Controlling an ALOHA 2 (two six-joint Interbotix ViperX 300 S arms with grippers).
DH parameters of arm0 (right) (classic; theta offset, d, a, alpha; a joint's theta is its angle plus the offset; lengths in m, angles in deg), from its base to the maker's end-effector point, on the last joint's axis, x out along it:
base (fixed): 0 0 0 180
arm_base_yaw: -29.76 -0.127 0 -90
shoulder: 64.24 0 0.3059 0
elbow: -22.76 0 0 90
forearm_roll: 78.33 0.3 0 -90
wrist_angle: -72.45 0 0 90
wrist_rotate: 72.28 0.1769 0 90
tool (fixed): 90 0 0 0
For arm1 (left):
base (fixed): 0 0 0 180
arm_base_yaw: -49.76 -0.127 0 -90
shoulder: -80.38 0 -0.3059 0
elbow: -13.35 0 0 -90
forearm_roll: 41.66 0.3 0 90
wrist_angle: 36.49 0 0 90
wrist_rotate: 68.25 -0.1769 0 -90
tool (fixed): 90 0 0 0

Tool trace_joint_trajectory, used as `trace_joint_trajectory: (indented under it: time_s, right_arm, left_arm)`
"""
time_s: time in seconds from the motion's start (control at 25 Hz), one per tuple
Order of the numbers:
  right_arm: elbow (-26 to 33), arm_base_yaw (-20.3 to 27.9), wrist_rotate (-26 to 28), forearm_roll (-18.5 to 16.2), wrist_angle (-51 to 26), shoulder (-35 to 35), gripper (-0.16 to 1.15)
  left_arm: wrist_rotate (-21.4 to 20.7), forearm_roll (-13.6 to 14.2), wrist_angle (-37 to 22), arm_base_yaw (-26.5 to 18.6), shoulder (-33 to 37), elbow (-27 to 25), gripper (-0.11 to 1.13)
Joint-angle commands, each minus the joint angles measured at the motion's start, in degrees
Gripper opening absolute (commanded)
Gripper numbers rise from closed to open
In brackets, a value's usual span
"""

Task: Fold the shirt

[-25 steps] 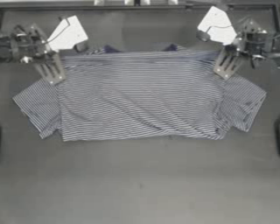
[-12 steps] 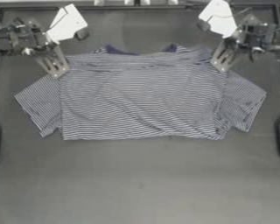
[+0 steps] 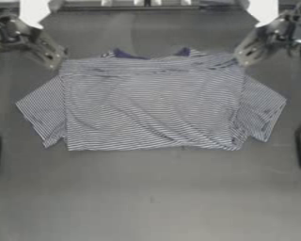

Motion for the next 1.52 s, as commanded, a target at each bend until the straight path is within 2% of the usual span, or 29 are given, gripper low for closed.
trace_joint_trajectory:
  time_s: [0.04, 0.16, 0.28, 0.44, 0.56, 0.68, 0.88, 1.04, 1.24, 1.52]
  right_arm:
    - [2.0, -4.2, 6.9, -1.7, -8.2, 3.6, 0.84]
    - [2.1, -9.0, 13.8, -5.3, -13.8, 4.4, 0.84]
    - [1.6, -13.2, 20.2, -6.9, -16.3, 5.4, 0.84]
    - [-1.4, -16.5, 28.1, -5.2, -15.3, 8.3, 0.84]
    - [-4.8, -17.1, 31.6, -2.5, -12.9, 11.4, 0.84]
    - [-7.8, -17.1, 34.7, 0.7, -11.7, 14.9, 0.84]
    - [-11.6, -17.1, 38.1, 3.3, -11.3, 18.0, 0.84]
    - [-12.7, -17.1, 38.5, 3.3, -11.1, 17.2, 0.84]
    - [-13.6, -16.6, 38.4, 3.2, -10.6, 15.8, 0.85]
    - [-16.2, -15.1, 38.5, 3.6, -7.4, 14.2, 1.0]
  left_arm:
    - [2.4, -3.4, -0.8, 1.1, 4.2, -0.3, 0.93]
    - [5.8, -2.7, -3.8, 3.4, 5.4, -1.1, 0.93]
    - [10.4, 0.1, -7.6, 7.6, 6.2, -1.4, 0.93]
    - [18.3, 6.1, -12.2, 13.4, 7.4, -1.7, 0.93]
    - [23.6, 9.0, -14.5, 17.8, 8.2, -2.4, 0.93]
    - [26.9, 9.3, -14.9, 20.0, 8.6, -3.7, 0.93]
    - [31.8, 10.0, -14.8, 22.3, 8.6, -6.8, 0.93]
    - [35.9, 11.1, -14.5, 24.0, 8.5, -8.8, 0.93]
    - [38.1, 11.1, -13.8, 24.7, 8.2, -10.7, 0.95]
    - [41.1, 11.0, -8.1, 24.7, 7.6, -14.9, 0.96]
